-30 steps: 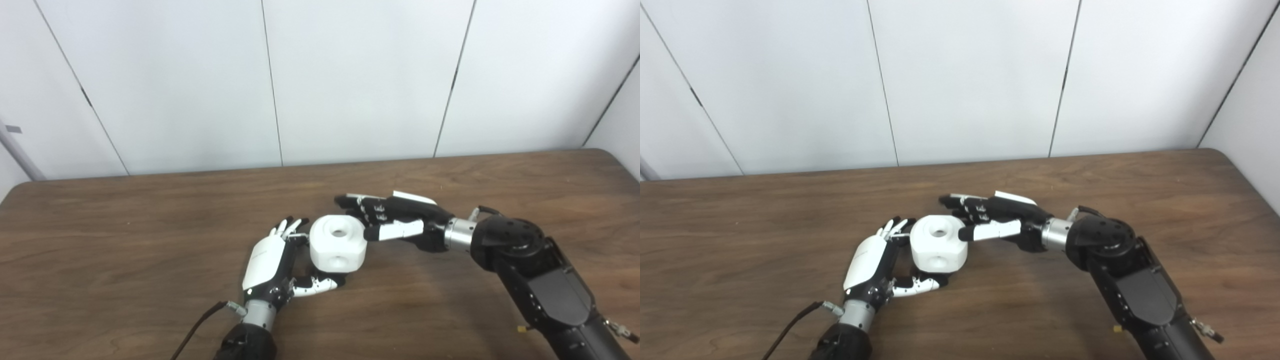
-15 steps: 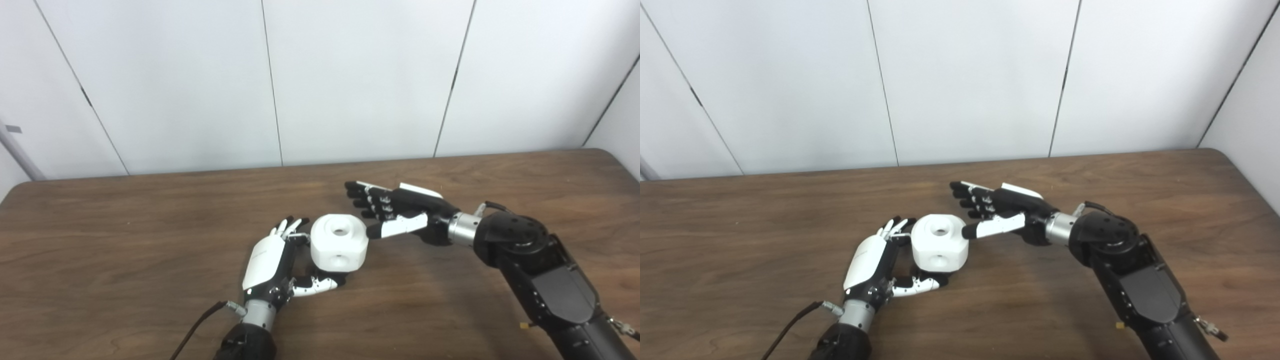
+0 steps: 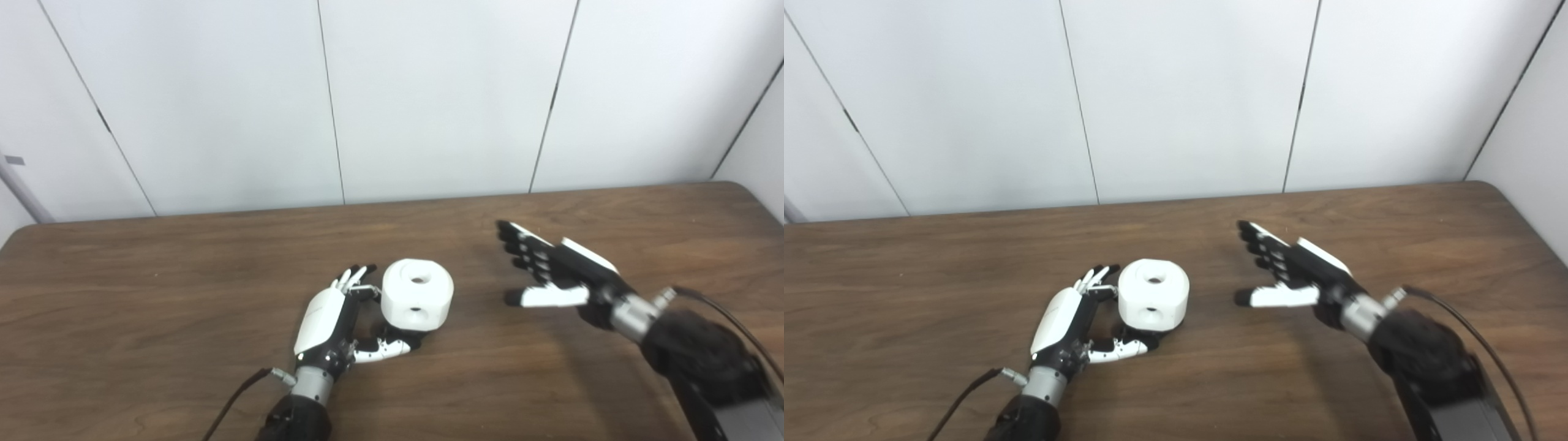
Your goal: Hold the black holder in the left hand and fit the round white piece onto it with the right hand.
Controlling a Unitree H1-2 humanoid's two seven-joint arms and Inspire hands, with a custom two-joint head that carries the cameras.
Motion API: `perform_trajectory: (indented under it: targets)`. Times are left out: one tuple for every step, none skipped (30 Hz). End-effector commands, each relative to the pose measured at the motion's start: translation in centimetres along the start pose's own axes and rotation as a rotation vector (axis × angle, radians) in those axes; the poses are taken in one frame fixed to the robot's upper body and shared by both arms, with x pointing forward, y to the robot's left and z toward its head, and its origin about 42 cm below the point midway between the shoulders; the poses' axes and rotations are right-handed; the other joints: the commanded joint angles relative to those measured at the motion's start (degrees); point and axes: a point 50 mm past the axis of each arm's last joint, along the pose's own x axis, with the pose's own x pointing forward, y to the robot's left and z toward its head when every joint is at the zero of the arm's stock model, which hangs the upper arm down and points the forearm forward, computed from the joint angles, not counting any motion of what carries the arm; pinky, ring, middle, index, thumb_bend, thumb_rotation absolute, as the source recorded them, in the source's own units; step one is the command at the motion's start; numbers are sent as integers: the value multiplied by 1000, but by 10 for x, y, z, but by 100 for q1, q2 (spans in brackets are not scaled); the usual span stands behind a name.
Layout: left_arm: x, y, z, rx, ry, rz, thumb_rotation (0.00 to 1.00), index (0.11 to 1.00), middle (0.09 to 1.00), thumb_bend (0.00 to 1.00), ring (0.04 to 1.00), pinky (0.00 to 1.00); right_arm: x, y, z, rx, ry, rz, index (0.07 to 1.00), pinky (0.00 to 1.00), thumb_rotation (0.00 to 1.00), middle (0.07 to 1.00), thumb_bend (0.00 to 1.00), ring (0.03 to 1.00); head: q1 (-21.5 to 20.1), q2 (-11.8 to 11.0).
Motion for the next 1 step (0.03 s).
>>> perform_trajectory:
  targets:
    - [0, 11, -13, 9, 49, -14, 124, 661, 983, 879, 1000, 1000, -7, -8, 12, -62, -111, -46, 1000, 1000, 415, 1000, 1000, 1000, -16, -17]
